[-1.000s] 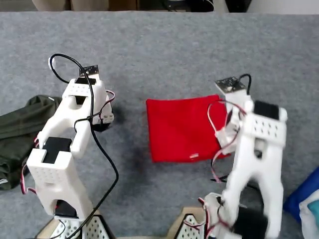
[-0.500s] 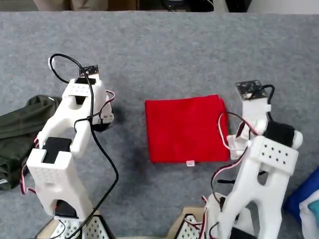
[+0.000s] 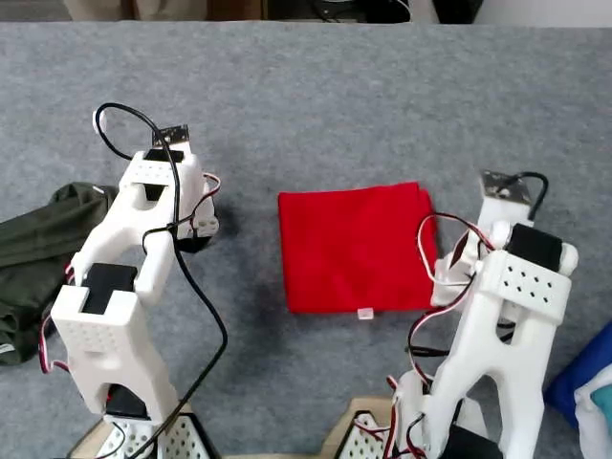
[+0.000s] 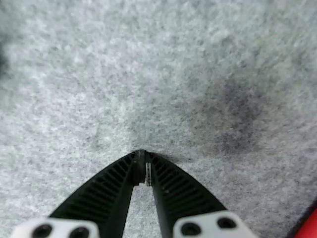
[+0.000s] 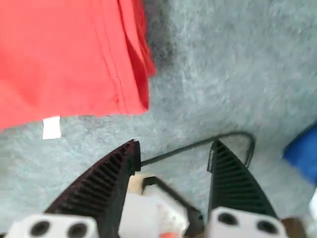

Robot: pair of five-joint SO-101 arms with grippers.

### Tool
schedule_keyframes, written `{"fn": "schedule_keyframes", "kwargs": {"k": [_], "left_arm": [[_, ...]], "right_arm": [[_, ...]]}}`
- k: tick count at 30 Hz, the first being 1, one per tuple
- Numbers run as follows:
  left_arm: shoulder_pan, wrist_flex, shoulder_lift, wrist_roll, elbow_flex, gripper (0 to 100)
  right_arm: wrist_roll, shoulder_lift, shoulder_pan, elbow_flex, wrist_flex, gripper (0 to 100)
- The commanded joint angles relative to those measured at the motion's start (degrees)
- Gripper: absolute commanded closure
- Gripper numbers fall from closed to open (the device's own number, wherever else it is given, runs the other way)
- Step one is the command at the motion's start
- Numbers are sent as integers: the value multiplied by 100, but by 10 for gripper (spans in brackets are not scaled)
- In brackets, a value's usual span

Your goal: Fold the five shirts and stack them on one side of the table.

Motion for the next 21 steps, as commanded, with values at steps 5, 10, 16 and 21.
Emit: {"fn": "schedule_keyframes", "kwargs": {"k": [5,10,16,21], "left_arm": [[-246,-343,-127,-9,-62,980],[-273,-352,-119,18,-53,980],[-273,-352,-119,26,-53,980],[-273,-352,-119,26,-53,980]], "right_arm": [[-2919,31,-857,-31,18,756],[-3877,40,-1648,4,-774,748],[-4220,48,-1701,101,-1046,567],[-4281,163,-1648,136,-1099,542]]}}
